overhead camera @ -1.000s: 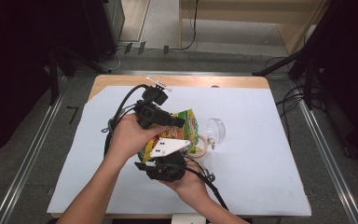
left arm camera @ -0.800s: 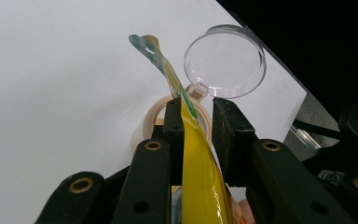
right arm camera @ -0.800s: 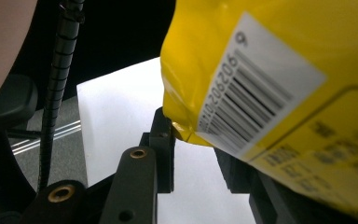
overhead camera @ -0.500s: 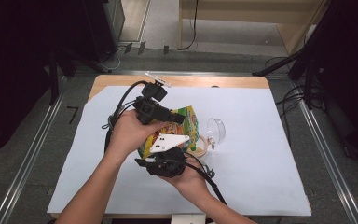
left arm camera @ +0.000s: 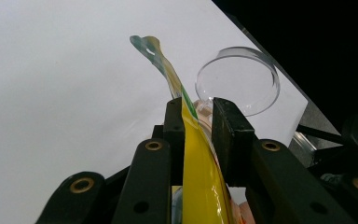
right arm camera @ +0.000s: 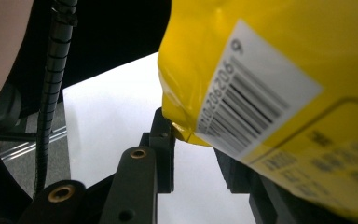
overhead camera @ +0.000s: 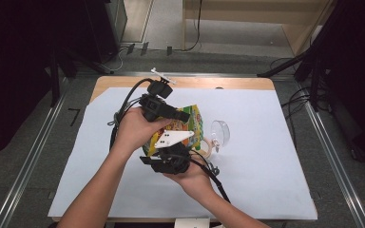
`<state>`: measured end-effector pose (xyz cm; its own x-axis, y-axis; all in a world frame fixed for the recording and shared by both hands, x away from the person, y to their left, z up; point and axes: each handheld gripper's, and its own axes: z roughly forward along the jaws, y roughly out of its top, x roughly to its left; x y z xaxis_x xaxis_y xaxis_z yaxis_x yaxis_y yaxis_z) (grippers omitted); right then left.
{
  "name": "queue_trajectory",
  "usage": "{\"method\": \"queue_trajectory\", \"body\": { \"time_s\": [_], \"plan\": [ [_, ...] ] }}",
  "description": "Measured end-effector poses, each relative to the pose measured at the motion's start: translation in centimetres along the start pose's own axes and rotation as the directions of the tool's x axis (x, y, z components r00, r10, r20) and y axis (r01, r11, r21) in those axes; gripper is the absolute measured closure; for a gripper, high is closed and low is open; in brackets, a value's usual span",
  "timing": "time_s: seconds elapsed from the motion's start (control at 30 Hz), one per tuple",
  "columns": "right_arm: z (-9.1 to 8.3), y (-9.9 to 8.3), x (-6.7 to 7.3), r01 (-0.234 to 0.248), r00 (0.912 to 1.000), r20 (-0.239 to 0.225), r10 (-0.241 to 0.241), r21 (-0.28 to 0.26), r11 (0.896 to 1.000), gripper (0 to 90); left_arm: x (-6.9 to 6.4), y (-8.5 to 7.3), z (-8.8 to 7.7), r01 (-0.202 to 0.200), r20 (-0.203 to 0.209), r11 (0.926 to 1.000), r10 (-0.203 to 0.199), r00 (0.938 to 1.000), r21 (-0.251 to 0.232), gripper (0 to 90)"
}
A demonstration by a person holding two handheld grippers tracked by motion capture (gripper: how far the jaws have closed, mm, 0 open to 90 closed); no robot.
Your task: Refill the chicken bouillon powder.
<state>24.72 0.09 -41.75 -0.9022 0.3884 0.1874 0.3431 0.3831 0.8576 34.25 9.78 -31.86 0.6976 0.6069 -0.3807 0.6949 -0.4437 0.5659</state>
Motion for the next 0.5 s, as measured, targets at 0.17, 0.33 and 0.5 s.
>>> {"method": "queue_trajectory", "body": {
  "time_s": [0.17, 0.33, 0.5],
  "plan": [
    [-0.05, -0.27, 0.03, 0.009, 1.0000, 0.000, -0.009, -0.001, 1.000, 71.2, -0.17, -0.02, 0.28, -0.015, -0.003, 0.9998, 0.015, 0.9999, 0.011, 76.1],
    [-0.12, -0.23, 0.04, -0.003, 1.0000, -0.007, 0.003, 0.000, 1.000, 71.4, -0.27, 0.05, 0.26, -0.009, 0.004, 0.9998, 0.009, 1.0000, 0.015, 75.7],
    [-0.10, -0.18, 0.27, 0.000, 1.0000, -0.009, -0.001, -0.005, 1.000, 71.5, -0.32, -0.07, 0.15, -0.004, 0.003, 0.9997, 0.004, 1.0000, 0.025, 75.7]
  ]
}}
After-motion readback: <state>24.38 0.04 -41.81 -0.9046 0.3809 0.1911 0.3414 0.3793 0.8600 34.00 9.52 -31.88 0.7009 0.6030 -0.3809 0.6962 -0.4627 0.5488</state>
